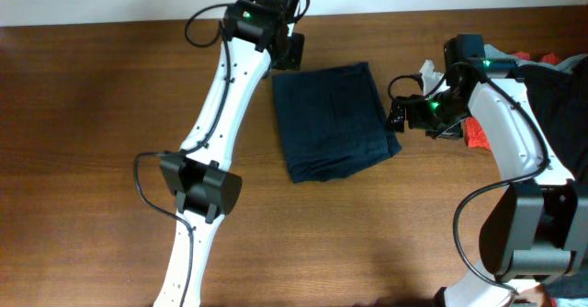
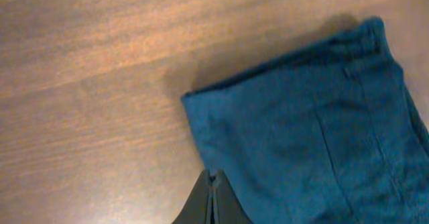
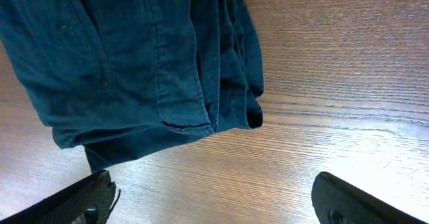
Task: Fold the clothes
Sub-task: 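Grasp the navy bundle's top-left corner with the left gripper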
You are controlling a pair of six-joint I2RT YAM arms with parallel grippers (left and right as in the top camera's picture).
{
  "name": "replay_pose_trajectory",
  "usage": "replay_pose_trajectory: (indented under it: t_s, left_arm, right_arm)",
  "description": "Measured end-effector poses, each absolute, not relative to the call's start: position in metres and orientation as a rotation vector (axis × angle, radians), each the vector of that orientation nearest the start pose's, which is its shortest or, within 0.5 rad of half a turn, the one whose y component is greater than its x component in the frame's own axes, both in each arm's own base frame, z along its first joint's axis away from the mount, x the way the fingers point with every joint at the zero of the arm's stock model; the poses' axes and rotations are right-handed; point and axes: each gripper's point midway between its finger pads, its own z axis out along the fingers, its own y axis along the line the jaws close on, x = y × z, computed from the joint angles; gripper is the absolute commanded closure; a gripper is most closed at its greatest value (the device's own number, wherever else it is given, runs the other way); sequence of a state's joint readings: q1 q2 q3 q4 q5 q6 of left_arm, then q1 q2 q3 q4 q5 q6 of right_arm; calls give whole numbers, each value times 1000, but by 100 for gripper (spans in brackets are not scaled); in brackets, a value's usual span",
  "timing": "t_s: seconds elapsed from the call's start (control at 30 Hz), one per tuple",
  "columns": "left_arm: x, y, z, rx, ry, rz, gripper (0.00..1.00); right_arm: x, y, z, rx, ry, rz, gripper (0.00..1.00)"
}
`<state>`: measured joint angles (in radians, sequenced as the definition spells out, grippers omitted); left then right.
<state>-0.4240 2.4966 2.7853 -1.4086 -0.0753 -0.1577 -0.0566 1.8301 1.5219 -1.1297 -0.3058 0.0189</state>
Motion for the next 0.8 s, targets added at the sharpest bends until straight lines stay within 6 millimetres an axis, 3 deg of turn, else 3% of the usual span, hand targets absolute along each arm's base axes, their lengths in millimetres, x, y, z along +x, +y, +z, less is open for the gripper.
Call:
replay_pose_trajectory:
  t_s: [0.03,0.1,0.17,0.23,0.6,0.8]
  left_arm:
    - [507,-215,178,348,2682,-72,100]
    - [498,-212,168,374,2735,-58,82]
    - [490,-210,154,394,2793,-70,27]
    - [486,-210,143,412,2830,-99,15]
    - [472,-226,70,436,2965,-277,13]
    - [473,-236,61,446,2957,-394,22]
  right_arm:
    - [373,31,116,81,2969,454,1]
    - [373,31,116,81,2969,454,1]
    - [373,31,116,81,2969,454,1]
    - [373,31,116,81,2969,454,2]
    - [373,31,116,81,2969,454,1]
    - [373,31,116,81,2969,454,1]
